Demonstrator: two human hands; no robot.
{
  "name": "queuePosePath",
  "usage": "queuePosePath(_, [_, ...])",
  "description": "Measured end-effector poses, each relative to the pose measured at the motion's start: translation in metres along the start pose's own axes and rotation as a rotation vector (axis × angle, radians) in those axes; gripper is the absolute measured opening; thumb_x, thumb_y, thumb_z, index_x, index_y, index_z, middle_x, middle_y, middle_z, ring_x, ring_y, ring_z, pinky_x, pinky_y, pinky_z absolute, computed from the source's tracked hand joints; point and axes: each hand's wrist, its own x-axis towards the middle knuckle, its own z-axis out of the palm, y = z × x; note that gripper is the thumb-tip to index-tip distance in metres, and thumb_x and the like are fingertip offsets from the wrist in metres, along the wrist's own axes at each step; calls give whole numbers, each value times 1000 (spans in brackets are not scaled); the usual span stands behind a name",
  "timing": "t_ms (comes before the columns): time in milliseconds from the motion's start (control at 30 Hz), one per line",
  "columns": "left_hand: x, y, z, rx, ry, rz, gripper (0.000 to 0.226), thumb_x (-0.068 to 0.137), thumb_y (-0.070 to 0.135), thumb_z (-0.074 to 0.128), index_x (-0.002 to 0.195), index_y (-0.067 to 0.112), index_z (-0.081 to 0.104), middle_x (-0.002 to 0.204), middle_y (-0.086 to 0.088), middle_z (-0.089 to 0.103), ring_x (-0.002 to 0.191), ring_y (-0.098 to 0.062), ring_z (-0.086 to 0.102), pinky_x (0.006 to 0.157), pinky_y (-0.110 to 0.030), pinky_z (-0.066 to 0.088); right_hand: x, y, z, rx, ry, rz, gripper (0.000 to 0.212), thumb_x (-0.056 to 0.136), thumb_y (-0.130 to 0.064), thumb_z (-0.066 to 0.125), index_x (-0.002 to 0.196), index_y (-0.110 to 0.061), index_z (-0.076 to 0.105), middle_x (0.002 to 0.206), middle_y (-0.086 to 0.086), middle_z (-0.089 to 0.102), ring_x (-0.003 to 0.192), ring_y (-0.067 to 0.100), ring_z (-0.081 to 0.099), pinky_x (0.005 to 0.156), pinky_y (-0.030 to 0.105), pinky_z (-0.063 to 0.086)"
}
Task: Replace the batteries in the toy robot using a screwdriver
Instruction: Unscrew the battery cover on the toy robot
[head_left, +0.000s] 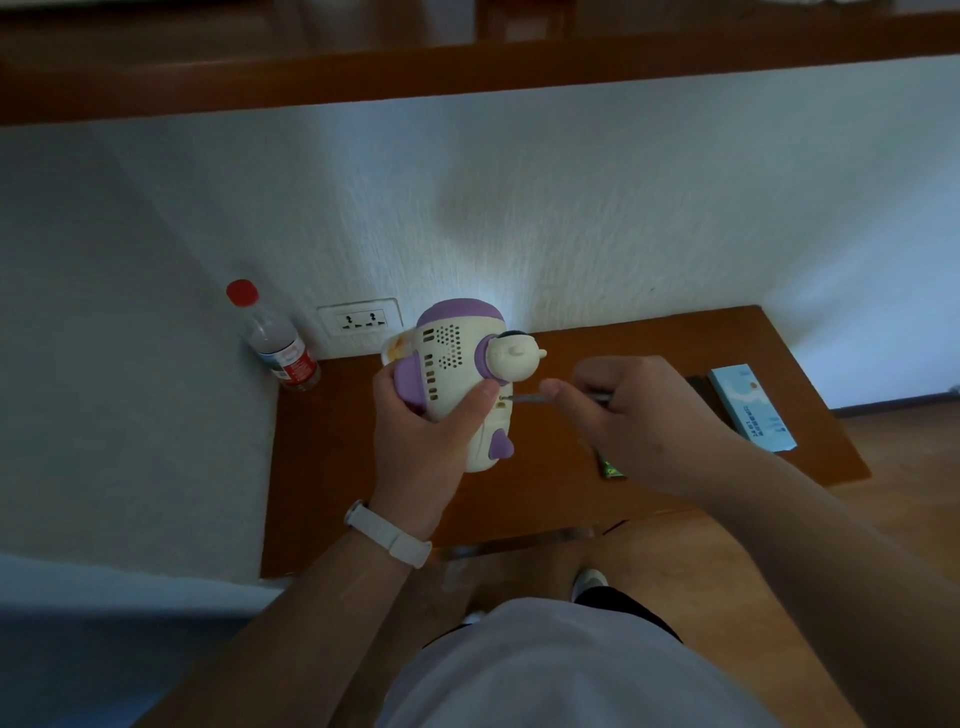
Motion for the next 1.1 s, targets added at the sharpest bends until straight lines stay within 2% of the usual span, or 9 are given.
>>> queuePosePath(133, [1, -1, 2, 2, -2, -8, 68, 72, 18, 86, 127, 22, 46, 112, 7, 67, 91, -2, 70, 64, -18, 57, 1, 0, -1, 87, -35, 29, 26, 89, -43, 56, 80, -18, 58, 64, -1, 59, 51, 16, 53, 47, 29, 43])
queuePosePath(200, [2, -1, 2, 4, -2, -10, 66, 72, 17, 86, 125, 24, 46, 111, 8, 66, 89, 0, 70, 63, -17, 56, 3, 0, 0, 85, -24, 35, 29, 88, -46, 54, 80, -19, 58, 62, -1, 58, 50, 16, 52, 46, 30, 43])
queuePosePath(333, [5, 0, 0, 6, 7, -17, 66, 73, 16, 85, 125, 24, 46, 112, 7, 66, 89, 1, 70, 63, -16, 56, 9, 4, 5, 35, 0, 24, 54, 90, -57, 40, 73, -9, 58, 58, 9, 56, 48, 24, 51, 48, 42, 42])
queuePosePath(400, [6, -1, -1, 12, 12, -18, 67, 73, 17, 86, 126, 24, 46, 112, 7, 66, 89, 1, 70, 63, -16, 56, 11, 4, 7, 41, -12, 15, 49, 91, -52, 44, 74, -9, 59, 58, 7, 56, 47, 21, 49, 47, 39, 41])
queuePosePath(533, [9, -4, -4, 21, 24, -21, 67, 72, 19, 86, 124, 26, 45, 112, 8, 67, 91, 0, 70, 64, -18, 57, 13, 1, 7, 119, -50, 25, 22, 91, -36, 60, 80, -18, 57, 63, -3, 56, 50, 12, 48, 44, 23, 39])
queuePosePath(600, [10, -5, -4, 23, 24, -26, 66, 72, 19, 86, 123, 28, 45, 112, 8, 66, 91, 0, 70, 64, -19, 57, 15, 2, 8, 113, -44, 28, 23, 91, -38, 59, 80, -18, 58, 62, -2, 56, 49, 13, 49, 44, 23, 38])
queuePosePath(767, [13, -5, -4, 21, 23, -32, 64, 73, 17, 86, 119, 33, 45, 111, 9, 66, 90, 1, 70, 63, -18, 56, 19, 6, 11, 81, -30, 38, 48, 93, -49, 45, 68, -10, 56, 54, 2, 48, 45, 18, 43, 44, 27, 31])
queuePosePath(1000, [15, -9, -6, 26, 29, -52, 65, 72, 21, 86, 123, 28, 46, 112, 7, 66, 90, -1, 70, 64, -20, 58, 22, 4, 12, 127, -81, 45, 19, 91, -36, 61, 82, -19, 58, 64, -2, 57, 51, 13, 50, 46, 27, 41])
queuePosePath(1100, [15, -10, -6, 24, 30, -54, 65, 73, 20, 86, 123, 28, 46, 112, 7, 67, 91, -3, 71, 65, -21, 58, 22, 3, 13, 117, -59, 44, 26, 88, -43, 58, 80, -19, 58, 62, -1, 57, 49, 14, 51, 45, 30, 42])
